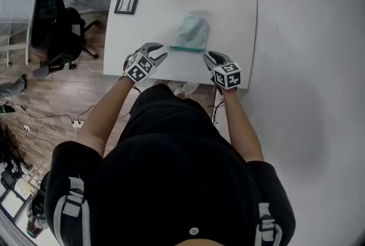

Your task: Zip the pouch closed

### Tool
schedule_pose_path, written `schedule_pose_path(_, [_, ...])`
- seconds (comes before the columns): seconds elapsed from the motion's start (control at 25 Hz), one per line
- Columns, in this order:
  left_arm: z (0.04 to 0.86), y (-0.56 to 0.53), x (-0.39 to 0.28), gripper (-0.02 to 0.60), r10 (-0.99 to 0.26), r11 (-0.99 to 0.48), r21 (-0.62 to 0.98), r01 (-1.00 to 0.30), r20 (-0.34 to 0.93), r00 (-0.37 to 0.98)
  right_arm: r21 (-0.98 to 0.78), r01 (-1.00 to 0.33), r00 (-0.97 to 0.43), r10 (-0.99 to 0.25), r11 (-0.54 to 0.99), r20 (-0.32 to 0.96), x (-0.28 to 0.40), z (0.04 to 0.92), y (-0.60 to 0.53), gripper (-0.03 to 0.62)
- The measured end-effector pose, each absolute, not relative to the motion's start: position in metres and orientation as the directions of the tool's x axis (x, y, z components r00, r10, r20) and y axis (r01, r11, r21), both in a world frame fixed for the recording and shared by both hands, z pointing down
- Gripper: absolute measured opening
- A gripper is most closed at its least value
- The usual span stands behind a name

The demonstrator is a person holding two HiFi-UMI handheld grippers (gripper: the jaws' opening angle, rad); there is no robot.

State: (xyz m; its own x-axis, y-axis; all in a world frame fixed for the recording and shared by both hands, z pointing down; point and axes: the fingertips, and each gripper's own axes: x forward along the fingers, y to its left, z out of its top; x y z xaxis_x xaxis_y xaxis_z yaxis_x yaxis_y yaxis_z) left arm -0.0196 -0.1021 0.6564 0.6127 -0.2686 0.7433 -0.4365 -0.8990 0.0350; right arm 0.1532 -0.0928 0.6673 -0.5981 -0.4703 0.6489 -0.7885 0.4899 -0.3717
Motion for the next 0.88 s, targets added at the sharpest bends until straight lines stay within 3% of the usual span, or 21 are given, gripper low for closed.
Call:
schedule_pose_path(0.32, [0.485, -0.112, 0.019, 0.137, -0.509, -0.819, 0.070, -0.569, 0.370, 0.777, -0.279, -0.698, -0.716, -0.629, 0.660, 0.303, 0.136, 0.507, -0.109, 0.114])
schedule_pose_path(0.48, [0.425, -0.110, 0.032, 0.080, -0.562, -0.807, 0.064, -0.587, 0.223, 0.797, -0.203, -0.682, -0.732, -0.658, 0.703, 0.177, 0.135, 0.443, -0.107, 0.085])
schedule_pose_path(0.6, [0.397, -0.110, 0.039, 0.011, -0.576, -0.804, 0.056, -0.592, 0.175, 0.799, -0.156, -0.679, -0.734, -0.671, 0.718, 0.107, 0.135, 0.404, -0.106, 0.036])
schedule_pose_path(0.88, [0.363, -0.114, 0.052, 0.008, -0.580, -0.808, 0.036, -0.588, 0.118, 0.806, -0.095, -0.669, -0.742, -0.670, 0.737, 0.030, 0.131, 0.358, -0.110, 0.009])
